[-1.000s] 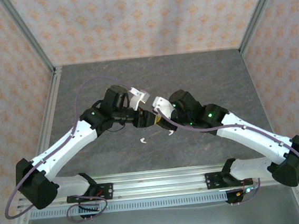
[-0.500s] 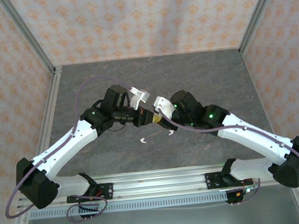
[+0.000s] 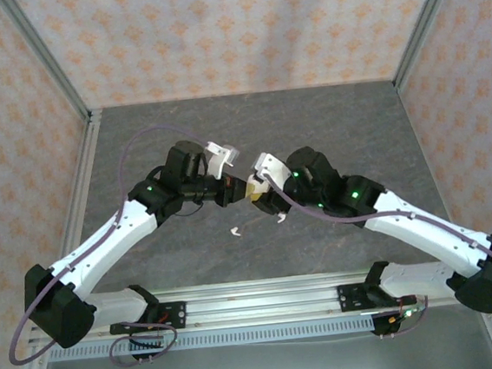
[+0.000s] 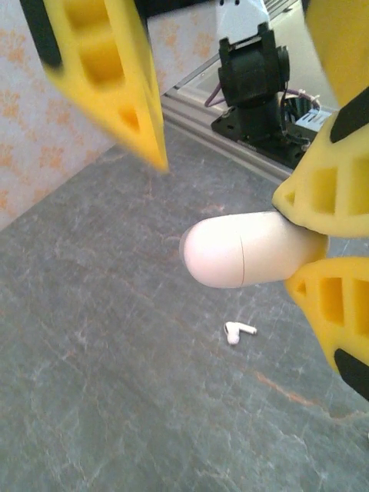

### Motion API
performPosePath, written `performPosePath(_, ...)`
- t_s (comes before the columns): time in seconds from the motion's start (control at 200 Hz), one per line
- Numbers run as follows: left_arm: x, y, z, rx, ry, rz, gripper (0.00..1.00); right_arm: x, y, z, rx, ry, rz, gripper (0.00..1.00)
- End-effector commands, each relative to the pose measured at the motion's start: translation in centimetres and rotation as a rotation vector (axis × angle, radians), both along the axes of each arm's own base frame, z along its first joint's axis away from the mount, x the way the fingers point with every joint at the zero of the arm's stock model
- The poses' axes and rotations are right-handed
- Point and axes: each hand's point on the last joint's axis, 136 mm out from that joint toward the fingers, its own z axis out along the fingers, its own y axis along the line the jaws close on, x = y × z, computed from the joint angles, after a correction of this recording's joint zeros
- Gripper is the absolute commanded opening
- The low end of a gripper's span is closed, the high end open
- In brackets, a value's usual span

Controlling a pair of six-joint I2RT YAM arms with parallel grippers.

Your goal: Insert wireless bluetooth earbuds into charging case

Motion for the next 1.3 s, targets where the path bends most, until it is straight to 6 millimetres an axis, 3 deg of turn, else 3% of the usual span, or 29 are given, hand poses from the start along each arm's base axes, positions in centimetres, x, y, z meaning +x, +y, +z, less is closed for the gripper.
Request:
performPosePath(0.0,0.6,1.1,1.3,-0.031,-0.060,0.042,0.00,-0.1,-1.0,3.4,0.127,-0.011,-0.035,0.65)
performPosePath(0.19,0.5,2.6,2.6,-0.094,-0.054,0.062,0.00,-0.4,-2.6,3.2,0.220,0.027,-0.040,0.79)
performPosePath(0.395,-0.6,3.1,3.5,-0.116,-0.035,0.038,0.00,-0.1,-1.5,1.0,0.144,0.011,0.030,0.87)
performPosePath(0.535,-0.9,2.9,3.9,-0.140,-0.019,0.028,0.00,0.2,-0.1,0.6,0.094,-0.041,0.106,0.89)
performPosePath(1.066,-1.1,2.5,4.5,-0.161,-0.005,0.000,0.00,2.6,2.1,-1.1,-0.040,-0.216,0.147,0.89)
performPosePath(1.291,-1.2,2.5,4.6,-0.167,-0.001,0.001,0.00,2.8,2.6,-0.4,-0.033,-0.241,0.158,0.73)
